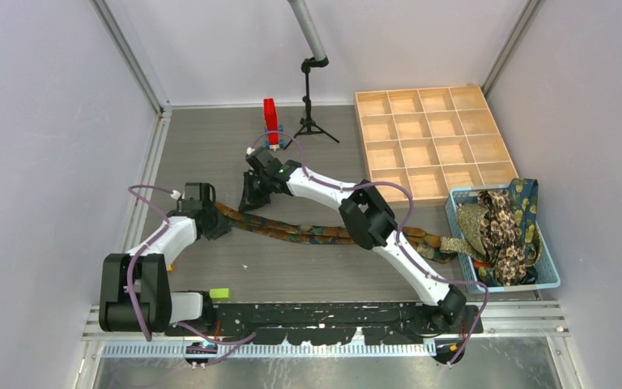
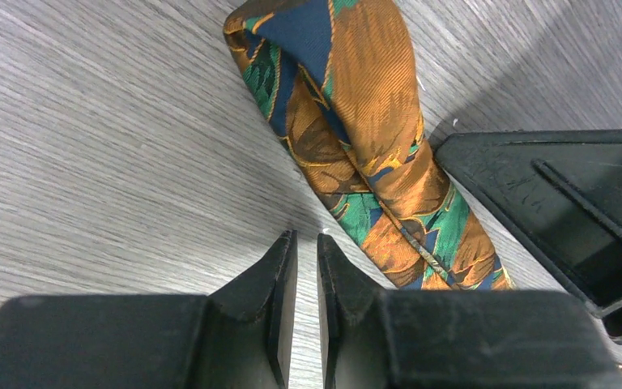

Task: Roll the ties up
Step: Flatten out the tie at the center of the board.

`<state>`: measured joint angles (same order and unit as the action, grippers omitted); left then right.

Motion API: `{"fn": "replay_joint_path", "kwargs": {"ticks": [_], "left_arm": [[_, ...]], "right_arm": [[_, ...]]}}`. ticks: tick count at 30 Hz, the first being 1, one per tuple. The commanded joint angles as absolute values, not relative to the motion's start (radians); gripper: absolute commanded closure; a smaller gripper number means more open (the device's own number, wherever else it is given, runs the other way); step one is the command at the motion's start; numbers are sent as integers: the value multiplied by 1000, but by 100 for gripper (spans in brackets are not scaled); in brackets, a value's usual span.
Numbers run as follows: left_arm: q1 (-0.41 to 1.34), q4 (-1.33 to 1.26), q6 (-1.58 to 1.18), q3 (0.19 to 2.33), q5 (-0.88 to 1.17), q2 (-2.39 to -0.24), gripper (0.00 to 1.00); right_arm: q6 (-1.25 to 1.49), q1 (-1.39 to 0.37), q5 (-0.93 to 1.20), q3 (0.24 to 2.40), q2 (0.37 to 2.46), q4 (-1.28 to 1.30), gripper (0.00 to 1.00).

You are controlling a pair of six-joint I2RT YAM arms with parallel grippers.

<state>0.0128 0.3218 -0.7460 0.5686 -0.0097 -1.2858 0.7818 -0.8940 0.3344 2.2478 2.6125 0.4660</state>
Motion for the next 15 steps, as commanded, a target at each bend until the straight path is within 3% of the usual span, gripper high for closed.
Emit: {"fn": "replay_joint_path", "kwargs": {"ticks": [1, 15], "left_arm": [[5, 308, -718, 572, -23, -1285, 83], [5, 296, -727, 565, -40, -1280, 84]], "right_arm": [[791, -908, 350, 2210, 2535, 454, 96], [830, -910, 288, 2052, 2421, 407, 98]]}}
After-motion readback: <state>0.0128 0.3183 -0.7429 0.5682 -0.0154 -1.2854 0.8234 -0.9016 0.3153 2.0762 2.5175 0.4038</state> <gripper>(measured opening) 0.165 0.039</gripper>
